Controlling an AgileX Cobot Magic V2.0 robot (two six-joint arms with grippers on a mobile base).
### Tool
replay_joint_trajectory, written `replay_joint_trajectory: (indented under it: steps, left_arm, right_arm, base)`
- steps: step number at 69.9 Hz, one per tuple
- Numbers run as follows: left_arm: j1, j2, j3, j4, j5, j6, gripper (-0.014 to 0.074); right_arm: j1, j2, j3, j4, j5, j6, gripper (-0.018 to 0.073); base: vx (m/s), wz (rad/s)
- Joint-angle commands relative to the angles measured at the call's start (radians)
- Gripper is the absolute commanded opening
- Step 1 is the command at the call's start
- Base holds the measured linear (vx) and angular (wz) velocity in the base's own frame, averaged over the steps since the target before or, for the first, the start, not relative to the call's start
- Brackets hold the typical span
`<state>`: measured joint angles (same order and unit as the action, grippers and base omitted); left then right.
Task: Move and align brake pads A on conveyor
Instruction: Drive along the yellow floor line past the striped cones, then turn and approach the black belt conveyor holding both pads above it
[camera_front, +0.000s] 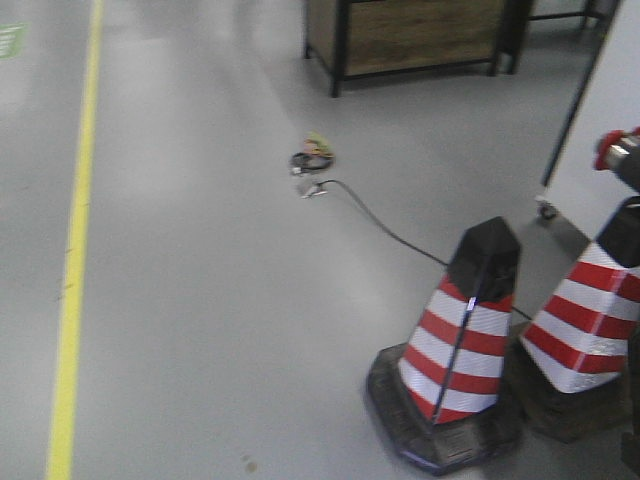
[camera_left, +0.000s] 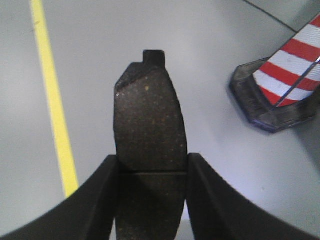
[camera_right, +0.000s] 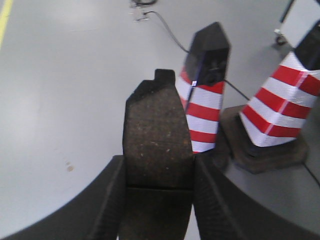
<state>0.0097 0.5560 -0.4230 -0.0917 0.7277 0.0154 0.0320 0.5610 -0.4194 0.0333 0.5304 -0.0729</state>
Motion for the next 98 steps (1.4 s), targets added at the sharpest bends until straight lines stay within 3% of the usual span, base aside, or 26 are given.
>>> replay_joint_trajectory:
  steps: [1,98]
  left_arm:
    - [-0.006,-0.003,-0.029,-0.012,-0.072,0.000,0.0129]
    - [-0.006,-0.003,-0.029,-0.012,-0.072,0.000,0.0129]
  right_arm:
    - [-0.003,0.001,-0.032,-0.001,-0.087,-0.007,0.0114]
    - [-0.003,0.001,-0.032,-0.001,-0.078,-0.007,0.0114]
  base:
    - [0.40,-0.66]
    - [0.26,-0.71]
